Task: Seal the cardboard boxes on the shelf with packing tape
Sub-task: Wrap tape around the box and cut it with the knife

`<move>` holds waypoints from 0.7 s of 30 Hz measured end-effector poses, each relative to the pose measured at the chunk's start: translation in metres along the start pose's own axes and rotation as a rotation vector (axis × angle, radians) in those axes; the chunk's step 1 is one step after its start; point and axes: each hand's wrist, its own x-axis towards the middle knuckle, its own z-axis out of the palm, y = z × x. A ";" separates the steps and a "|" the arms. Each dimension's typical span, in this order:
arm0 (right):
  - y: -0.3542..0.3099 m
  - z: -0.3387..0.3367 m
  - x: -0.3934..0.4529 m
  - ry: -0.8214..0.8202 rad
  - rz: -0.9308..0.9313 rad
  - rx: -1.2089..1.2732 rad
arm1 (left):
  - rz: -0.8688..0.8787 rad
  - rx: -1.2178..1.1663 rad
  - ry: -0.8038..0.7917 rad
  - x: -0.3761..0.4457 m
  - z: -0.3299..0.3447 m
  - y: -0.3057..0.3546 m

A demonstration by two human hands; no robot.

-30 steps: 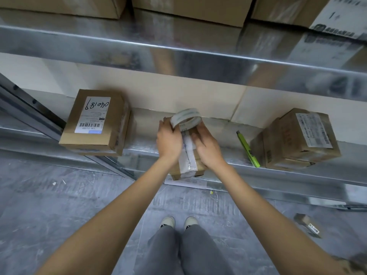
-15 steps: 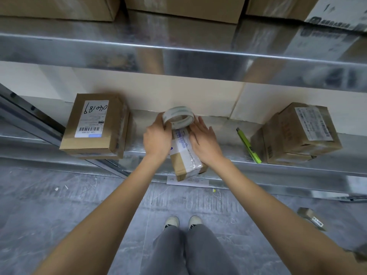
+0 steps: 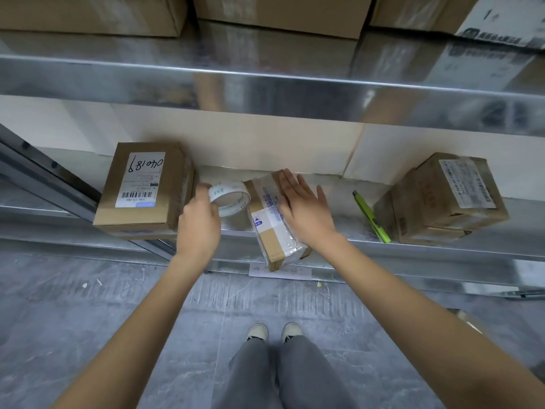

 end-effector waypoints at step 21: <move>-0.055 0.013 -0.008 -0.037 0.011 -0.086 | -0.634 -1.309 -0.030 0.004 0.048 0.019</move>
